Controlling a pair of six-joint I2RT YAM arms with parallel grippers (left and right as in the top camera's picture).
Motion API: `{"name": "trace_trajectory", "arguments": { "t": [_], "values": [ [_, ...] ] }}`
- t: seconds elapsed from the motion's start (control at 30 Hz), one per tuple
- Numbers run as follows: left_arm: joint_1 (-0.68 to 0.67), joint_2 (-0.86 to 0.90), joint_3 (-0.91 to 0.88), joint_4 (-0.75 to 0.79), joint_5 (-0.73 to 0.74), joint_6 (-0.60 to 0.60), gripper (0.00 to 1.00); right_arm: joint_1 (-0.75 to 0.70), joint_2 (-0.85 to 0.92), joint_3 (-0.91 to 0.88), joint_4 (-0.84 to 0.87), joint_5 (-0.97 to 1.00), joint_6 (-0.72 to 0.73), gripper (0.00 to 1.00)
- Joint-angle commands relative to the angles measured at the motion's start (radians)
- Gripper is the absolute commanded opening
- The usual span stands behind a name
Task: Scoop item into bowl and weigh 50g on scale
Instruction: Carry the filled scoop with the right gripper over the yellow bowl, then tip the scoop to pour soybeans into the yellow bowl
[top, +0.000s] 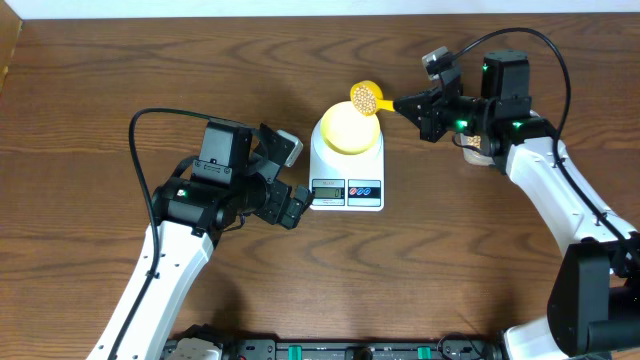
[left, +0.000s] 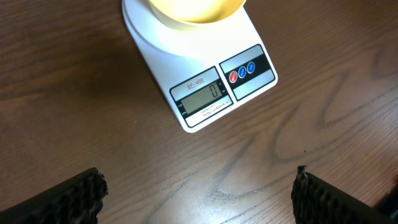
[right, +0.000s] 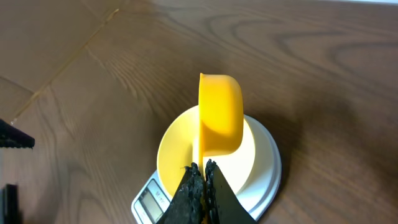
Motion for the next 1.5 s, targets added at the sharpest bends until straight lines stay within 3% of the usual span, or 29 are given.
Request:
{"name": "trace_trajectory", "arguments": {
  "t": [0.0, 0.33, 0.6, 1.07, 1.27, 1.47],
  "values": [
    [-0.002, 0.004, 0.001, -0.005, 0.016, -0.009, 0.98, 0.034, 0.005, 0.003, 0.035, 0.001, -0.055, 0.01],
    [-0.002, 0.004, 0.001, -0.005, 0.016, -0.009, 0.98, 0.086, 0.005, 0.003, 0.031, 0.113, -0.063, 0.01],
    [-0.002, 0.004, 0.001, -0.005, 0.016, -0.009, 0.98, 0.098, 0.005, 0.003, -0.040, 0.164, -0.413, 0.02],
    [-0.002, 0.004, 0.001, -0.005, 0.016, -0.008, 0.98, 0.241, -0.009, 0.003, -0.051, 0.440, -0.551, 0.01],
    [-0.002, 0.004, 0.001, -0.005, 0.016, -0.009, 0.98, 0.253, -0.052, 0.003, -0.059, 0.470, -0.469, 0.01],
    [-0.002, 0.004, 0.001, -0.005, 0.016, -0.009, 0.98, 0.180, -0.188, 0.003, -0.121, 0.460, -0.144, 0.01]
  ]
}}
